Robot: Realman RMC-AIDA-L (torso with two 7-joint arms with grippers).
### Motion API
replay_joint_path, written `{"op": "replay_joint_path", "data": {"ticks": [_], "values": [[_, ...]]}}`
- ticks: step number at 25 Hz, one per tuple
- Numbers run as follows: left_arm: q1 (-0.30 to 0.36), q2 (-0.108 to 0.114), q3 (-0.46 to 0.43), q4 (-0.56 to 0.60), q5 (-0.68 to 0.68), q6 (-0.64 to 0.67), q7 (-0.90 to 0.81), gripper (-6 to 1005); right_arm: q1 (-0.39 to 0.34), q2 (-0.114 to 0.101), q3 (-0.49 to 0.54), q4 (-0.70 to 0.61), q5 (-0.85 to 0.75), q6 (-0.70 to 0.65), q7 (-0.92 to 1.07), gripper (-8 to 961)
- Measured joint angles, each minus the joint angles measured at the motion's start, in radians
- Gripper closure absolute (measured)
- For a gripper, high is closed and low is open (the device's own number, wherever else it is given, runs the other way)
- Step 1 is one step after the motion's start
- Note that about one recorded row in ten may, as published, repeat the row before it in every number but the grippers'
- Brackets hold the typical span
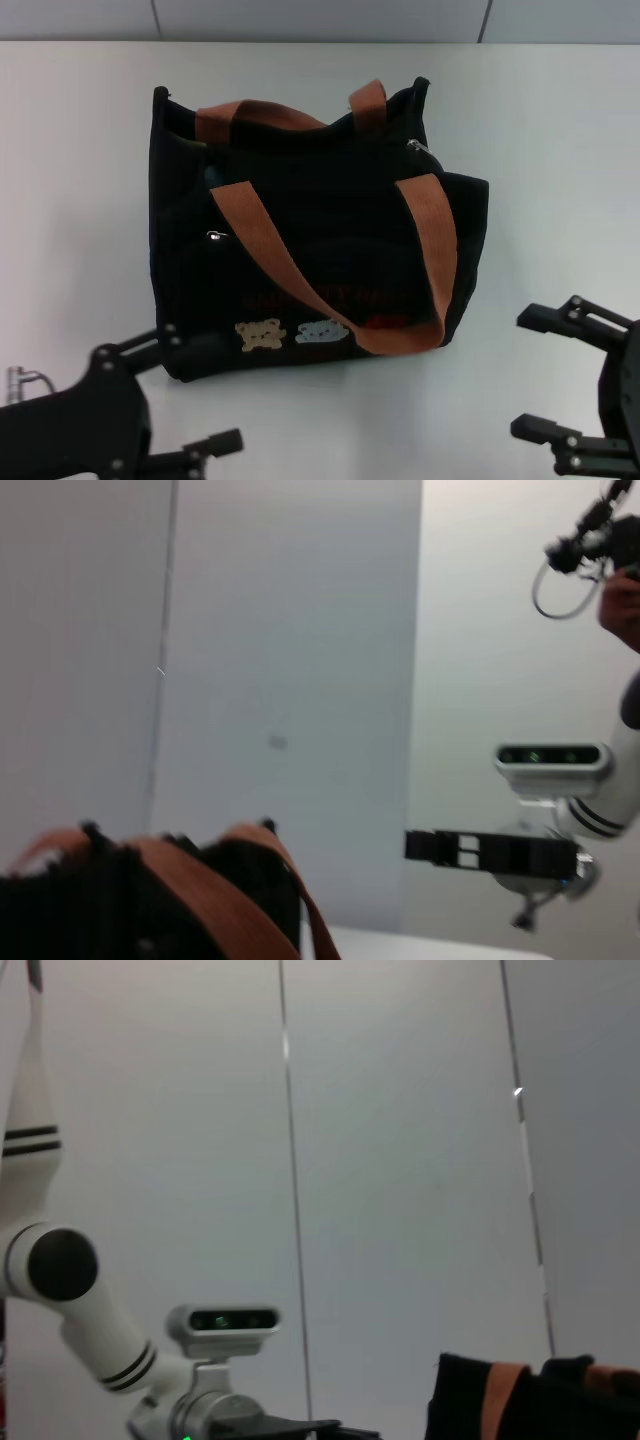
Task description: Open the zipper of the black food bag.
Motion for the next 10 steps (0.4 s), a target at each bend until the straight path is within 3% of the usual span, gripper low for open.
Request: {"op": "replay_joint_path", "data": {"ticks": [10], "values": [[-0.041,-0.017,0.0,0.004,0.056,-0.043,-0.039,199,0.028,0.001,-0.088,0.0,0.0,0.062,0.054,115]]}}
